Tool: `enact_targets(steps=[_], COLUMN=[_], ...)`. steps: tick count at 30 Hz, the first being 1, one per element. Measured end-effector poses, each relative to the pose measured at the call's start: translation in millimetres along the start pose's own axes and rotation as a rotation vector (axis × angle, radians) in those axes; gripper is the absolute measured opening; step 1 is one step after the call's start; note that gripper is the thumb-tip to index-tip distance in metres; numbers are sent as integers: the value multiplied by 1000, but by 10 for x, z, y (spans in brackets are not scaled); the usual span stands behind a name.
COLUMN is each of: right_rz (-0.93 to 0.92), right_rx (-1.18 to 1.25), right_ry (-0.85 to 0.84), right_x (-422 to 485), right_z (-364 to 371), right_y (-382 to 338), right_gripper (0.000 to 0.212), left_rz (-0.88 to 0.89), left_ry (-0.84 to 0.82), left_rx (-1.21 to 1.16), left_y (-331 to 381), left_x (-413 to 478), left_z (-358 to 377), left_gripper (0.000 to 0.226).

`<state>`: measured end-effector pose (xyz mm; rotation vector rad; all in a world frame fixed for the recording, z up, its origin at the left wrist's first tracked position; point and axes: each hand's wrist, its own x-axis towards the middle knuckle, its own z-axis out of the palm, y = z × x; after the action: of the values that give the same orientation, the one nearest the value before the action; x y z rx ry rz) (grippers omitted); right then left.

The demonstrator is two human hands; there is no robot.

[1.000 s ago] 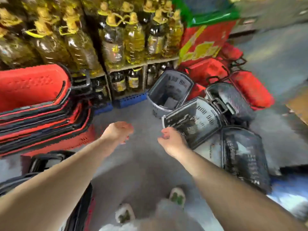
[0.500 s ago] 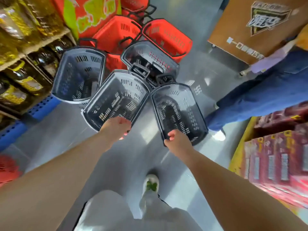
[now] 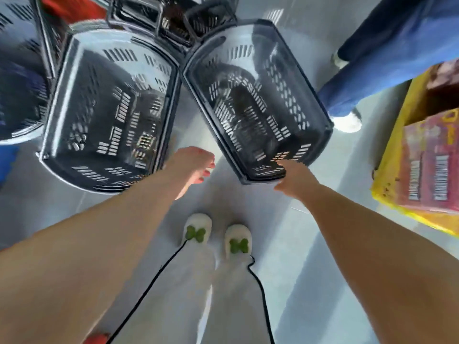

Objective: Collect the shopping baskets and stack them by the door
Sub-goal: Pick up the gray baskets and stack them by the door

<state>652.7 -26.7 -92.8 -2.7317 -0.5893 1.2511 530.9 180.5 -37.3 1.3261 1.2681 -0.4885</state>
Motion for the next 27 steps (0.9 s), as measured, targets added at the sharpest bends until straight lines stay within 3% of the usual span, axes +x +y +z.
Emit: enact_targets(steps=[3,6,10,13,16,21,23,27], right_rz=[-95,-126,-138,-147,-180,-310,-385,-384], right_rx=[-257,-412,-394,-418,-367,-232,-220,-397], right_ry=[11,25,204,277,204,-10,-117,-110], right_x=[359,590,601,420,164,-123,-168,-143], right_z=[295,572,844,1061,1396,1826,1829,1681], right_y=[163,261,314,212,25,-272,-261,67], right_gripper=[77,66,31,32,41,36,39,49], left_rz=[5,24,-11,-25,-89,-169,-117,29], left_ry=[-21,-2,-4,12,58,159,200,392], left_rx=[73,97,107,147,156,170,225,488], left_y=[-161,-411,-683,-803,-865,-1060,-1128,-1167], left_x=[371,630,883,973,992,1014,1021,1090], left_z=[188,320,438,544,628,479,326,45], left_gripper=[21,9,40,57,52,43,47,55])
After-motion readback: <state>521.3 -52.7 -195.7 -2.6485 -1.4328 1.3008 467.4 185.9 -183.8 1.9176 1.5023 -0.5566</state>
